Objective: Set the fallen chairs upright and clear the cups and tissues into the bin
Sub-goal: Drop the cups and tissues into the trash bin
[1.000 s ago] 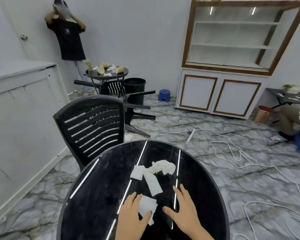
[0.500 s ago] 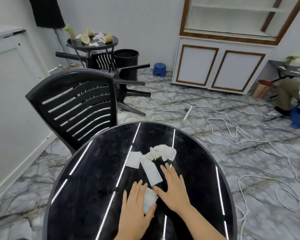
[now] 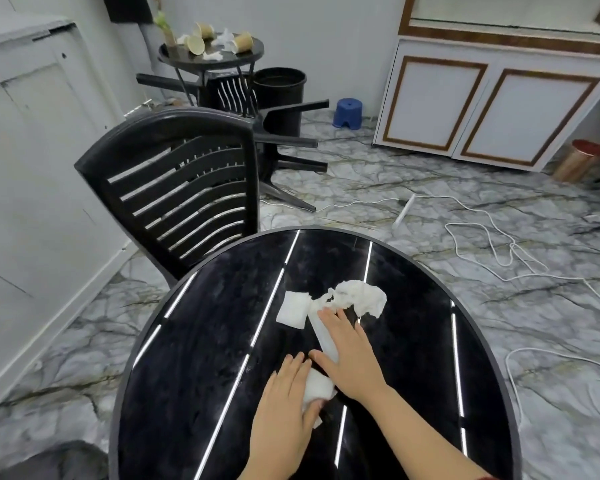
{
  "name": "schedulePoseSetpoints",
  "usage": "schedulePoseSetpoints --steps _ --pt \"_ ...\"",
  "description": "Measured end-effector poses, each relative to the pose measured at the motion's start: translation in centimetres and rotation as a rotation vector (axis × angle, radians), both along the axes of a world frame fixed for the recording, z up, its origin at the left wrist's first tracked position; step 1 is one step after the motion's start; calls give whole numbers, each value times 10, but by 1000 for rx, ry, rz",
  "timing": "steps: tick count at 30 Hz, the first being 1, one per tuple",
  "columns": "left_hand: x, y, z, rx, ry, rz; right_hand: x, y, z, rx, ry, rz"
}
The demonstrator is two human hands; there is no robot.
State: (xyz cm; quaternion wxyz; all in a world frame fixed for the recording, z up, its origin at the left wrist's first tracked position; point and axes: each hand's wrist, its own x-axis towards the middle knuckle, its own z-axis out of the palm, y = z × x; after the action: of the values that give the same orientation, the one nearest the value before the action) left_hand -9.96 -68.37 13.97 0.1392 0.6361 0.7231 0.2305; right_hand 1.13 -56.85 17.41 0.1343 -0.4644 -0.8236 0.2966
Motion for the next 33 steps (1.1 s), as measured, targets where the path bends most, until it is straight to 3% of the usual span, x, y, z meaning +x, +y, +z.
schedulePoseSetpoints --steps 8,20,24,29,33 --pt "0 -2 -2 58 -71 37 0 0 -5 54 -69 0" --pt "-2 -7 9 90 -421 157 6 -14 -12 72 91 -96" --pt "-2 -7 10 81 -469 153 11 -25 -13 96 172 -159" --pt "-7 -12 29 36 -536 194 16 -47 6 -167 468 -336" --pt "-16 -29 49 77 -594 277 13 -71 21 -233 588 -390"
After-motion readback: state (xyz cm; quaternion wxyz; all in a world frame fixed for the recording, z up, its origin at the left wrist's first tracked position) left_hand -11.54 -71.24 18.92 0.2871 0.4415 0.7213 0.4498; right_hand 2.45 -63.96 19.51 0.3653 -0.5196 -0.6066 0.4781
